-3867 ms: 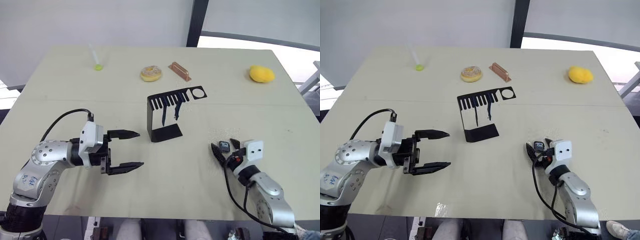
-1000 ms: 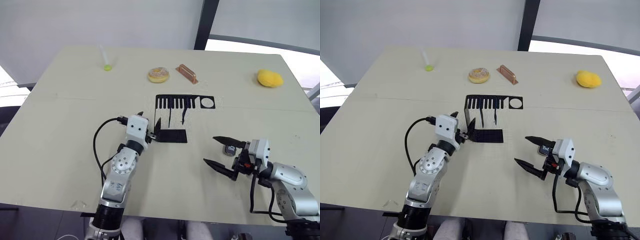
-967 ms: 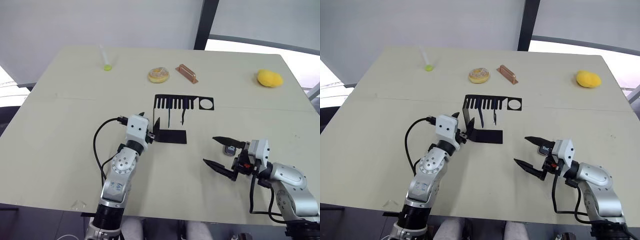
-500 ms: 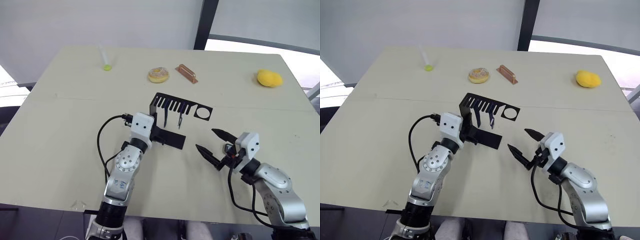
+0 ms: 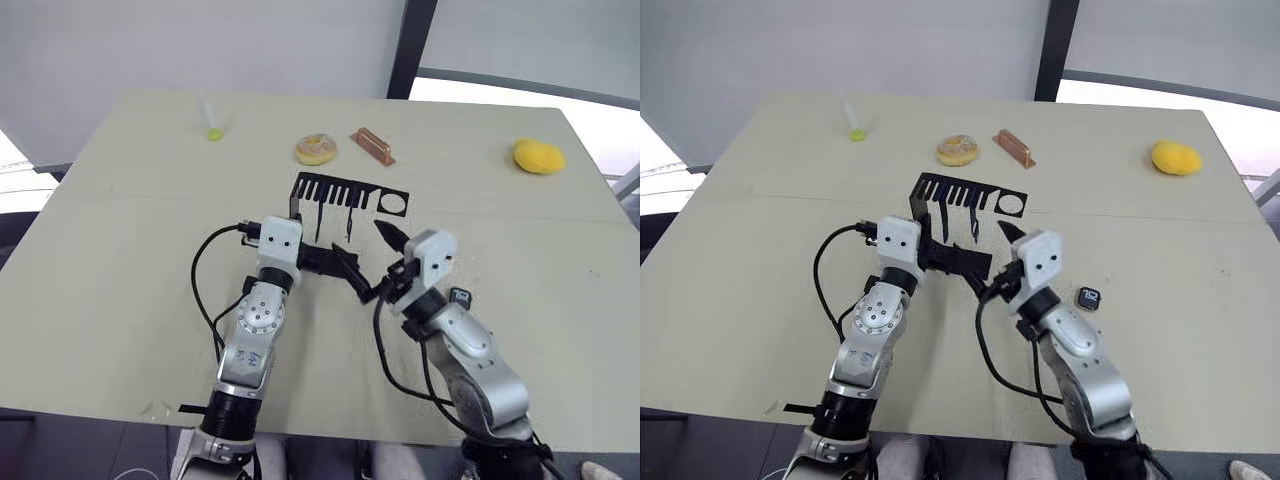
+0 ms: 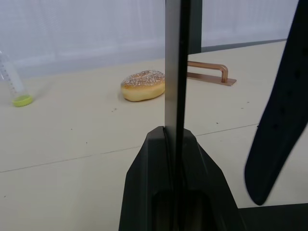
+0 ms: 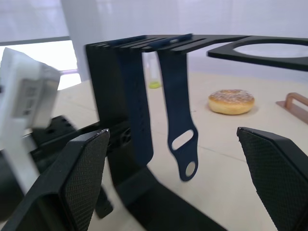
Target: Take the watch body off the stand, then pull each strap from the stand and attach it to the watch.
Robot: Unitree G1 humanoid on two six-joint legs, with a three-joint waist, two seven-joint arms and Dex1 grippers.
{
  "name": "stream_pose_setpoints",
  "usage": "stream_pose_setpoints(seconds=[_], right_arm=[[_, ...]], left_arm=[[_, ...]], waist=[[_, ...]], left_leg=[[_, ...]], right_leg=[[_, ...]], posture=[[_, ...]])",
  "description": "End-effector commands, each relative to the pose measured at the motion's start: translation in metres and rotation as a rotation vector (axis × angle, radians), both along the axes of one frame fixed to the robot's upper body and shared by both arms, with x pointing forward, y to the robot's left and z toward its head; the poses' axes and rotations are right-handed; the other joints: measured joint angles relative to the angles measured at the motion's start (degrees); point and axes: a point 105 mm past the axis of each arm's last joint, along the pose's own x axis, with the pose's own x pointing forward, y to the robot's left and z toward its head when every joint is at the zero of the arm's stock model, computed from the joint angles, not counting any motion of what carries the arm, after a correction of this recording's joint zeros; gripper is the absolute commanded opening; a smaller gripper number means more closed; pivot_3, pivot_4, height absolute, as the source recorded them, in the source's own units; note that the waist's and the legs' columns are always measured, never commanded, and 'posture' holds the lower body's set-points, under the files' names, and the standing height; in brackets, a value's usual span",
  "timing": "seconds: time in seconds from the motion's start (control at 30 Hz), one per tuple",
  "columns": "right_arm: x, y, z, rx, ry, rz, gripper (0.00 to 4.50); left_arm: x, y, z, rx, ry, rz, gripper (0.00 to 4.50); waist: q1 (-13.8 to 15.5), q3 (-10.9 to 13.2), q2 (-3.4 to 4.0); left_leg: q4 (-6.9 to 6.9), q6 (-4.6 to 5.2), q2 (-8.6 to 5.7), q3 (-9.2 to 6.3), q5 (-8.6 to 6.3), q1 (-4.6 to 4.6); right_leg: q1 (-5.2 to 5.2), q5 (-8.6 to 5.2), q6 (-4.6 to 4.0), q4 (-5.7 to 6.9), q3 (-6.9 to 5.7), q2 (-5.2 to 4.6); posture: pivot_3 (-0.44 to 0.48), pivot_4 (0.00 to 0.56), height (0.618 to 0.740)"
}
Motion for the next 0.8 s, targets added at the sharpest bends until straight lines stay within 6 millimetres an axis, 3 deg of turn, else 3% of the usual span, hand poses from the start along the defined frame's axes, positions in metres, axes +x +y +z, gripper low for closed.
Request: stream_pose_setpoints(seconds=[0.03,0.47,0.57,0.8], right_arm=[[0.004,0.008,0.007,-0.006,-0.042,-0.020,4.50],[0.024,0.008,0.016,0.000,-0.086,-0.058,4.50],[0.024,0.008,0.017,0.006,-0.093,-0.053,3.63],[0.022,0.012,0.019,0.026,-0.098,-0.031,0.09]], left_arm=[[-0.002,-0.002,0.015,-0.025,-0.060,-0.002,0.03],[-0.002,-0.004,0.014,-0.025,-0.057,-0.010,0.03],[-0.002,-0.004,0.014,-0.025,-0.055,-0.011,0.00],[-0.002,-0.005,0.013,-0.027,-0.050,-0.020,0.00]], waist=[[0.0,0.0,0.00],[-0.5,0.0,0.00],[-0.6,0.0,0.00],[-1.1,0.0,0.00]], left_leg=[[0.00,0.00,-0.01,-0.01,0.00,-0.01],[0.00,0.01,0.00,-0.08,0.01,-0.07],[0.00,0.01,0.00,-0.08,0.01,-0.08],[-0.01,0.01,0.00,-0.13,0.01,-0.10]], right_leg=[[0.00,0.00,0.00,-0.01,-0.02,0.00],[0.00,0.00,0.00,-0.01,-0.12,-0.03],[0.00,0.00,0.00,-0.01,-0.13,-0.04],[0.00,0.00,0.00,-0.01,-0.16,-0.05]], posture=[[0.000,0.150,0.740],[0.000,0.150,0.740],[0.000,0.150,0.740],[0.000,0.150,0.740]])
